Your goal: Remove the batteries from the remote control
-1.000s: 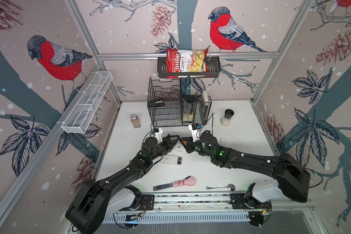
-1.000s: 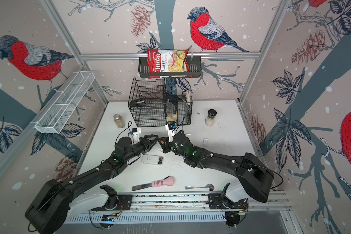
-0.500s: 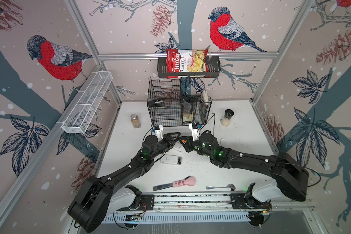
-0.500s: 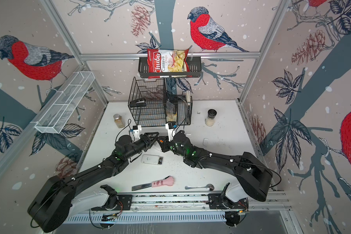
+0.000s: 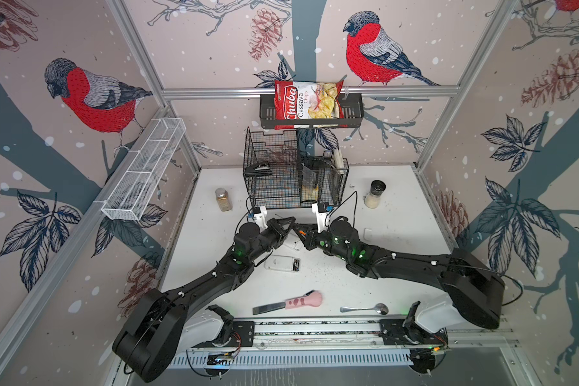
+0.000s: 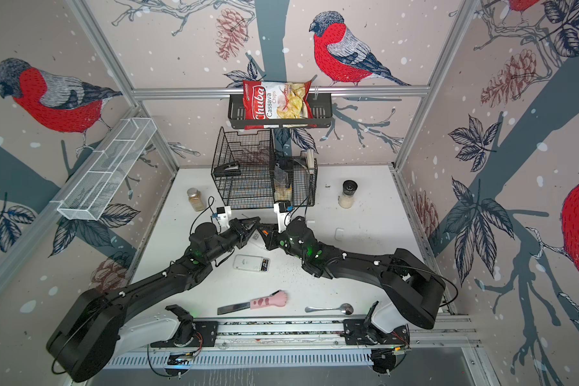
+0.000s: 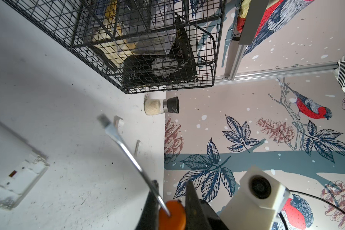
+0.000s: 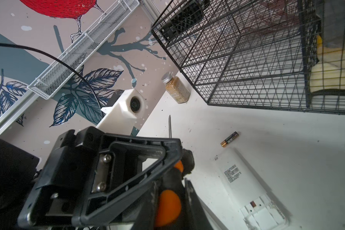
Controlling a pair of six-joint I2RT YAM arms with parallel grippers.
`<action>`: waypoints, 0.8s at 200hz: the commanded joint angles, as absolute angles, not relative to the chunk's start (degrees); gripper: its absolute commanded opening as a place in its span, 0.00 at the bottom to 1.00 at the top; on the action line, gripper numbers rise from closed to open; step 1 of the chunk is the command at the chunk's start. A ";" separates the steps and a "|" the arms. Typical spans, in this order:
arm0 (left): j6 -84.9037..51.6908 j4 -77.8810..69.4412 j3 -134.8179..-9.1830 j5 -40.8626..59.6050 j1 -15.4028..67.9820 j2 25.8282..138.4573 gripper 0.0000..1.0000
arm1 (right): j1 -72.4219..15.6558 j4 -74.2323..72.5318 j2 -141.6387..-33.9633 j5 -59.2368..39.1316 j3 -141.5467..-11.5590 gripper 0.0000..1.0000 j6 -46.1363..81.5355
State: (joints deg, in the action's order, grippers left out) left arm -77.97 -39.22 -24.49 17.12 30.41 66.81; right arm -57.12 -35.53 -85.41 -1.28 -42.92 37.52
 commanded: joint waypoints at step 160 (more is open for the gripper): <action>-74.36 -44.78 -23.47 15.77 30.33 64.08 0.00 | -56.35 -46.73 -81.92 -8.38 -39.77 0.45 47.86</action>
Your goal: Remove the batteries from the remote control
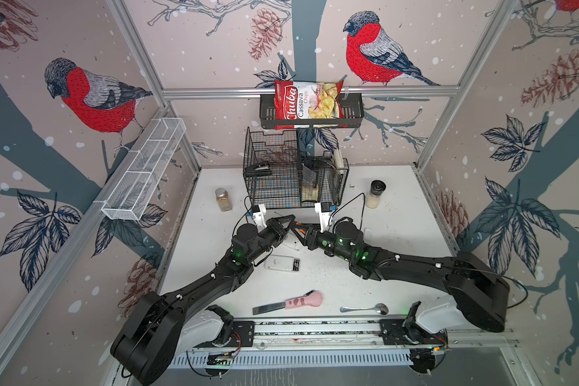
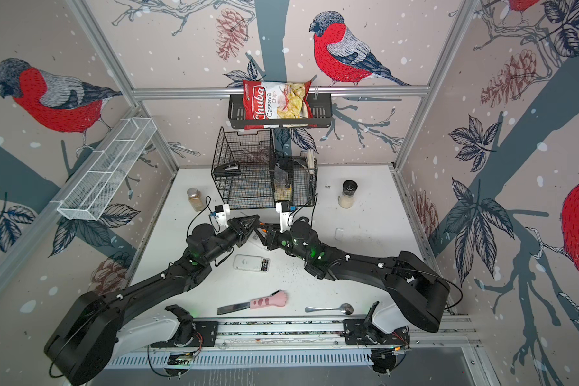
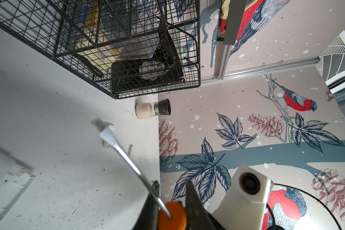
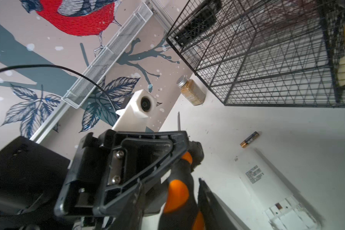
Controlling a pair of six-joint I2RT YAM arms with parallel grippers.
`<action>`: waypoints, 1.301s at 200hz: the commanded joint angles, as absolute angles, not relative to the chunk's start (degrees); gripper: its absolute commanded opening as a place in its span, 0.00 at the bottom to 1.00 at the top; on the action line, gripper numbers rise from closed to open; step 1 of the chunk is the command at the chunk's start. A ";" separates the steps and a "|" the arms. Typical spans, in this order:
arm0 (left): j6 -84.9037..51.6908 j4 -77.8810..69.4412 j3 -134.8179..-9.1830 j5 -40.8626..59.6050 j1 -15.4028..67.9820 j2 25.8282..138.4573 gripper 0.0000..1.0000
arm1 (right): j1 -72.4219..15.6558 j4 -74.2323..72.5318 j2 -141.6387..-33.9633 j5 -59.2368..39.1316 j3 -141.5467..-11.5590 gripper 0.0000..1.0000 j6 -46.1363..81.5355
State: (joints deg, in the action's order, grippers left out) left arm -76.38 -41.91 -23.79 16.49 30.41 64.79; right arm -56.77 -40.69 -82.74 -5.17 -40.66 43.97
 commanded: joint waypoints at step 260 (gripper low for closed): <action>-63.52 -38.75 -24.51 14.28 30.28 60.80 0.00 | -53.30 -41.70 -82.89 -9.96 -41.87 0.31 55.37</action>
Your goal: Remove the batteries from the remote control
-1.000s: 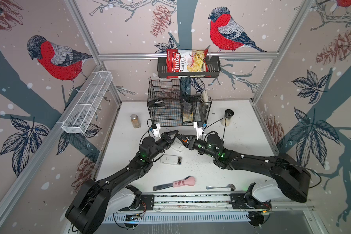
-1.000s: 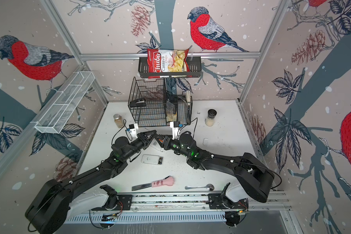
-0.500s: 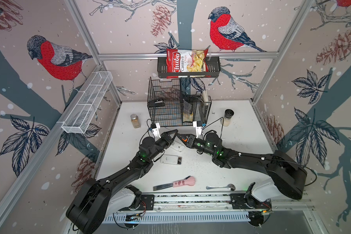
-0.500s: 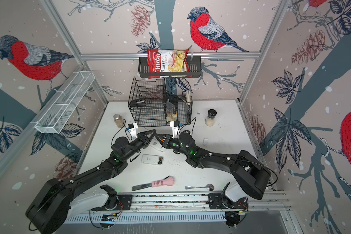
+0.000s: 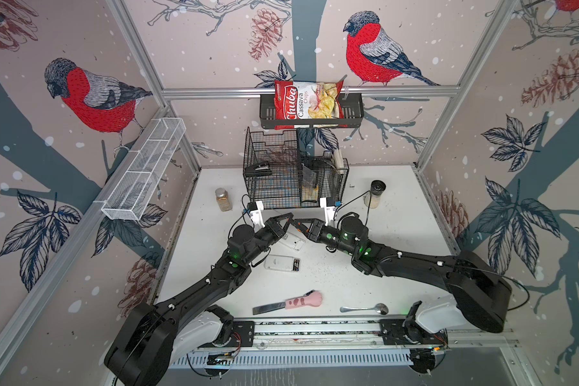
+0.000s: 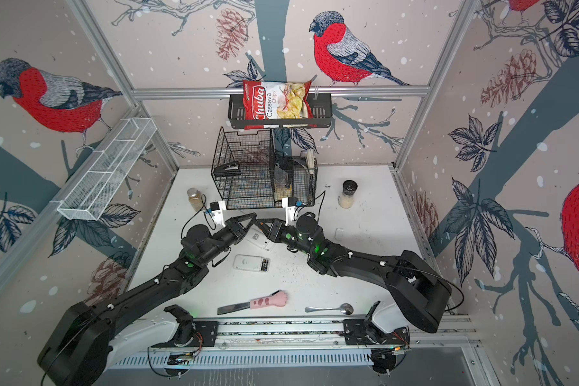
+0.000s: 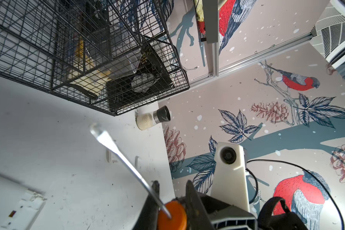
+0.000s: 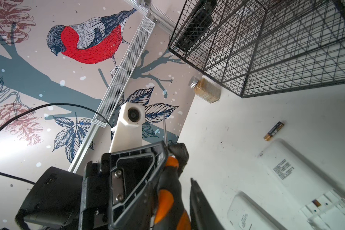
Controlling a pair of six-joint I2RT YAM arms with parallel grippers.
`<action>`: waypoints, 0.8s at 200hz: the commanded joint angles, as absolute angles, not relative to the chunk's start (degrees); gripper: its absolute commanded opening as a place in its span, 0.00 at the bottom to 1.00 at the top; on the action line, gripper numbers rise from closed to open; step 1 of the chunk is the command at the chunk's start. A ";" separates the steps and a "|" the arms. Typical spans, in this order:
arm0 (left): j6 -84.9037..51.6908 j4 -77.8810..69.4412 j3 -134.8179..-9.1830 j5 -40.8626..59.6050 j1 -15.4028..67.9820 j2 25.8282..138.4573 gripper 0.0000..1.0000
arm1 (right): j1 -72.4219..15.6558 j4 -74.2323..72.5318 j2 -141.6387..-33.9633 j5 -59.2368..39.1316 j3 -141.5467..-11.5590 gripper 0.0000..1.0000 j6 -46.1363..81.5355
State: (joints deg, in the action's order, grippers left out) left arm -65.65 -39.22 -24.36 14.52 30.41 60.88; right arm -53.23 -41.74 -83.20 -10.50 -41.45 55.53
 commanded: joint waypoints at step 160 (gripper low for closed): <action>-64.16 -41.26 -22.88 14.15 30.62 62.41 0.00 | -52.84 -40.94 -85.91 -11.43 -43.47 0.05 56.99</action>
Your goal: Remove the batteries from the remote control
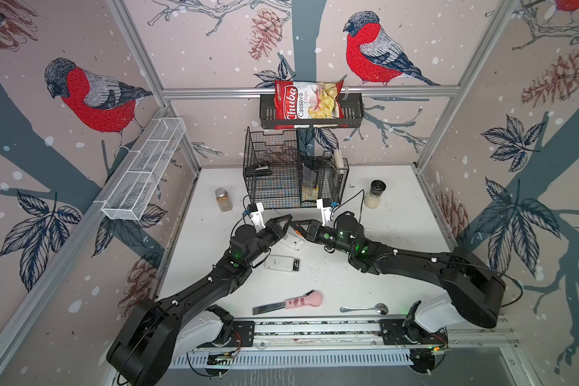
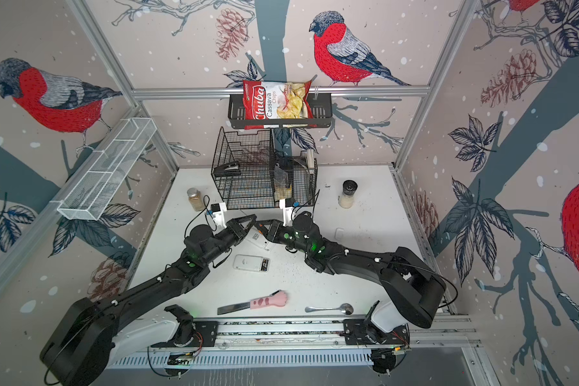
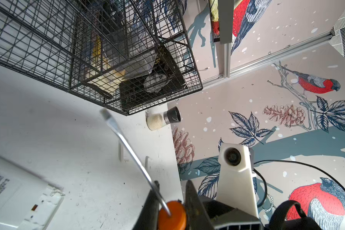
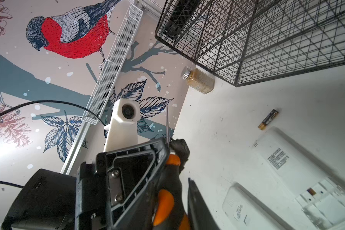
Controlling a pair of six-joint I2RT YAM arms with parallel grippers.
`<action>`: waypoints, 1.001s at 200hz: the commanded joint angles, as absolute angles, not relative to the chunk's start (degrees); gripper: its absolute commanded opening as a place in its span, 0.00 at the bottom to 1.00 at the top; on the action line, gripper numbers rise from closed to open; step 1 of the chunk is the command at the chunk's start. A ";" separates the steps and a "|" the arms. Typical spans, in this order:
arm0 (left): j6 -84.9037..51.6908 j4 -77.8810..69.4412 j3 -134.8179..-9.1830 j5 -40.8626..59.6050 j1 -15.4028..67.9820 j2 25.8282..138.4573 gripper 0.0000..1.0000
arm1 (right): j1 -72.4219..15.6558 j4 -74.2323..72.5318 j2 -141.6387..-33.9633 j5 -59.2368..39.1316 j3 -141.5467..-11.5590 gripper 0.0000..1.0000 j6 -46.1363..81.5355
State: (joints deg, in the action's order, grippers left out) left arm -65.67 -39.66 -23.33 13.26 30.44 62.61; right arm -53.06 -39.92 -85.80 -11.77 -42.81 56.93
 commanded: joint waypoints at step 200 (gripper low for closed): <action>-54.88 -14.75 -24.35 11.58 25.28 52.38 0.39 | -55.18 -1.32 -68.00 -8.53 -36.71 0.00 44.56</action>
